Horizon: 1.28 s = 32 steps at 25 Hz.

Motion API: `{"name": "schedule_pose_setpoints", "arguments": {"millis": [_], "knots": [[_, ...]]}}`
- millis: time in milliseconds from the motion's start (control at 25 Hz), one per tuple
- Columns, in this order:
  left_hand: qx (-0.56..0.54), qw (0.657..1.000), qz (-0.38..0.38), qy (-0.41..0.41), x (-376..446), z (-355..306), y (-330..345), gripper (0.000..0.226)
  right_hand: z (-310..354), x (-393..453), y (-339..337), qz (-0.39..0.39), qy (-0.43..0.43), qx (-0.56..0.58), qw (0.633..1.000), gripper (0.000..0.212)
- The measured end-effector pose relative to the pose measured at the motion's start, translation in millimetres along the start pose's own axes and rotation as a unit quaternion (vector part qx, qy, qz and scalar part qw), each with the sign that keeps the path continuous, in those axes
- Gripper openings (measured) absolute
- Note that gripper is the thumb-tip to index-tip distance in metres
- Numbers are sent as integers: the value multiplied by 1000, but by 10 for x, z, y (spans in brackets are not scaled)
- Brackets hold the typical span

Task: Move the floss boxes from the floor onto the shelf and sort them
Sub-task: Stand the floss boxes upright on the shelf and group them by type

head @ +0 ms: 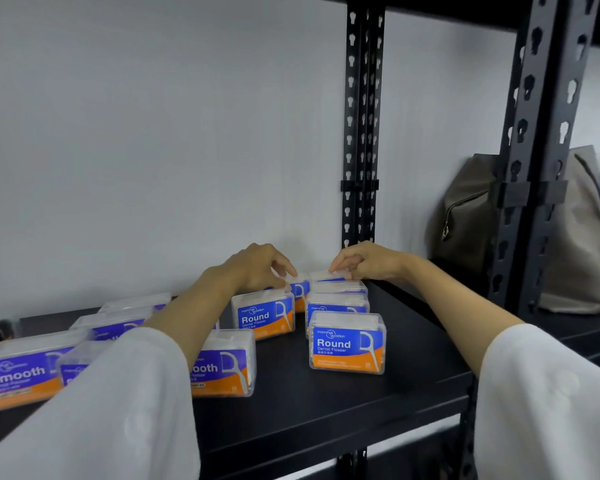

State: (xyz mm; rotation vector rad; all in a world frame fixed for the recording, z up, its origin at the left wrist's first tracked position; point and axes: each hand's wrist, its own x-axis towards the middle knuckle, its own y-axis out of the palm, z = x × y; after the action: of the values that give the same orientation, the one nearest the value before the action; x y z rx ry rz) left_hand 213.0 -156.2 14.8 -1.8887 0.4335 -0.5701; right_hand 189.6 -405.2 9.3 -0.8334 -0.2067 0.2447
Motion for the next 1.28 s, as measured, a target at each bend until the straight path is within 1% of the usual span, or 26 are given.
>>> {"name": "schedule_pose_setpoints", "arguments": {"millis": [120,280,320,400,480,560,800,960,1040,1160,1280], "knots": [[-46,999,5,3,-54,-10,-30,25,8,-40,30,-20,-1,-9,1000,28],[-76,995,-58,5,-261,-97,-14,25,98,-240,98,-89,-40,-15,995,30],[-71,996,-59,3,-325,-112,-1,23,115,-314,120,-97,-50,-15,994,30],[-53,998,-36,-11,-468,-132,17,25,114,-447,155,-99,-54,-27,993,28],[-41,999,-12,-31,-588,-138,14,33,79,-548,180,-93,-39,-32,994,26],[-30,999,-5,-37,-651,-147,6,40,44,-596,193,-99,-29,-28,994,24],[-7,999,-43,-12,-538,-290,105,41,-96,-597,137,-144,-19,-70,987,17],[2,998,-64,-3,-385,-362,195,38,-117,-533,180,-167,-11,-88,982,18],[10,998,-68,6,-333,-362,208,38,-85,-476,213,-175,-16,-78,981,21],[14,998,-62,21,-280,-320,150,41,-28,-418,207,-154,-26,-76,985,35],[-28,999,-20,-17,-244,-245,98,56,-17,-359,179,-74,-4,-82,994,46]]}}
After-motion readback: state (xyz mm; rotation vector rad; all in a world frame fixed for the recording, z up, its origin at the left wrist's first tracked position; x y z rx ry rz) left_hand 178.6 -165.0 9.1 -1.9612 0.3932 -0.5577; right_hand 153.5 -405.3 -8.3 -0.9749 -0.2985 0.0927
